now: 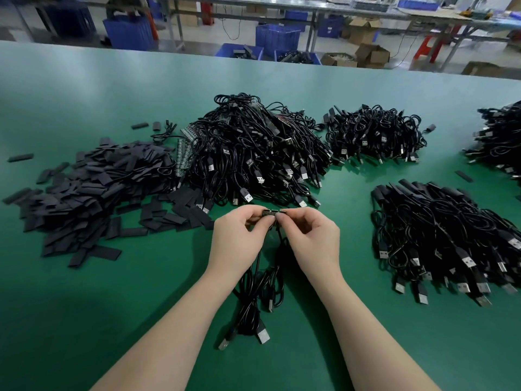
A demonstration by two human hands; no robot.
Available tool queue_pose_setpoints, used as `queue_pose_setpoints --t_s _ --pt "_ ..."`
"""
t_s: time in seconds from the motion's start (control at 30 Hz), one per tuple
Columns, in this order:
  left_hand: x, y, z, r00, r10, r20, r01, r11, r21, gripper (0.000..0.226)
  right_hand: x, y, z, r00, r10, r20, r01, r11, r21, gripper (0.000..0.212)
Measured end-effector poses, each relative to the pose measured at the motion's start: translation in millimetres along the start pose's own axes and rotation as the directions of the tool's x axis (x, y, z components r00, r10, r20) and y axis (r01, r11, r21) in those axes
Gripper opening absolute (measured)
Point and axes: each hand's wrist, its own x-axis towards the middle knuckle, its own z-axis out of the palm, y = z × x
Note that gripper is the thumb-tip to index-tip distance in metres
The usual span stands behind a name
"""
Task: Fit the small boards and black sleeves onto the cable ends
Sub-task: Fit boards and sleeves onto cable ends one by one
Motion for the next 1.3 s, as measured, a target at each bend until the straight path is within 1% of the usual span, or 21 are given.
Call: queue_pose_setpoints --t_s 0.07,0.17,0.23,0.3,0.37,0.43,0.5,0.57,0.63,0.7,0.77,0.83,0.9,0.93,1.0,1.03,1.07,1.13,1.23,1.27,1.3 --pt "-1 0 1 1.000 -0.005 -0.014 0.005 1.000 0.022 0.010 0 0 2 1.000 -0.013 -0.008 0.013 1.000 -0.008 0.020" --pt "-1 0 2 0.999 -0.005 -0.046 0.008 0.998 0.064 0.008 -4 0 6 0.993 -0.113 -0.033 0.109 0.989 -0.100 0.013" --pt "2 0 2 0.998 -0.032 -0.057 0.034 0.998 0.044 0.007 -7 -2 10 0.988 -0.148 -0.051 0.141 0.983 -0.122 0.013" --pt "3 1 0 0.996 -0.063 -0.057 0.063 0.998 0.005 0.006 -8 -3 8 0.986 -0.103 -0.133 0.095 0.993 -0.065 0.020" --pt "3 0 -2 0.997 -0.064 -0.053 0.065 0.998 0.011 0.018 -5 -4 1 0.969 -0.034 -0.247 0.039 0.999 0.014 0.018" --pt "2 0 -4 0.997 -0.078 -0.027 0.079 0.997 0.022 0.021 -1 -4 -10 0.930 0.007 -0.366 0.018 0.998 0.067 0.013" --pt "1 -2 -4 0.996 -0.090 0.011 0.089 0.994 0.067 0.017 2 -8 -21 0.876 -0.008 -0.483 0.060 0.994 0.093 0.013" --pt "0 -3 -2 0.995 -0.076 0.065 0.066 0.987 0.149 0.029 4 -17 -29 0.819 -0.084 -0.568 0.160 0.983 0.085 0.016" --pt "-1 -1 -1 0.993 -0.053 0.106 0.029 0.977 0.209 0.041 4 -27 -33 0.780 -0.173 -0.601 0.263 0.963 0.065 0.018" --pt "-3 2 -2 0.997 0.023 0.071 -0.040 0.967 0.251 0.048 3 -38 -30 0.782 -0.249 -0.572 0.326 0.945 0.033 0.021" --pt "-1 8 -8 0.977 0.208 -0.050 -0.188 0.945 0.267 0.048 0 -52 -22 0.832 -0.282 -0.478 0.365 0.927 0.088 0.025" --pt "-2 15 -12 0.875 0.449 -0.180 -0.382 0.870 0.311 0.046 0 -65 -13 0.896 -0.280 -0.345 0.365 0.907 0.211 0.023" --pt "-4 19 -12 0.753 0.623 -0.211 -0.521 0.761 0.386 0.041 0 -76 -4 0.964 -0.179 -0.196 0.245 0.880 0.406 0.016" --pt "-6 21 -10 0.721 0.665 -0.195 -0.548 0.719 0.429 0.041 1 -79 0 0.989 -0.086 -0.116 0.135 0.842 0.522 0.014" --pt "-9 24 -7 0.725 0.673 -0.144 -0.539 0.686 0.490 0.043 2 -78 8 0.994 0.111 0.016 -0.092 0.724 0.684 0.010" --pt "-10 24 -6 0.738 0.664 -0.119 -0.527 0.677 0.513 0.044 3 -74 10 0.980 0.192 0.047 -0.169 0.694 0.700 0.008" --pt "-11 23 -6 0.756 0.648 -0.087 -0.510 0.668 0.541 0.044 5 -68 11 0.965 0.256 0.056 -0.226 0.705 0.672 0.007" --pt "-11 22 -6 0.812 0.584 -0.004 -0.468 0.655 0.593 0.044 8 -57 9 0.942 0.330 0.067 -0.315 0.794 0.519 0.007" --pt "-8 19 -7 0.901 0.417 0.120 -0.406 0.712 0.573 0.043 14 -43 5 0.893 0.430 0.135 -0.451 0.860 0.239 0.006" --pt "-7 18 -7 0.922 0.356 0.154 -0.379 0.740 0.555 0.042 14 -42 4 0.893 0.432 0.123 -0.446 0.887 0.121 0.007" --pt "-6 15 -6 0.936 0.308 0.170 -0.349 0.756 0.553 0.040 14 -43 4 0.921 0.380 0.087 -0.378 0.925 -0.032 0.010"
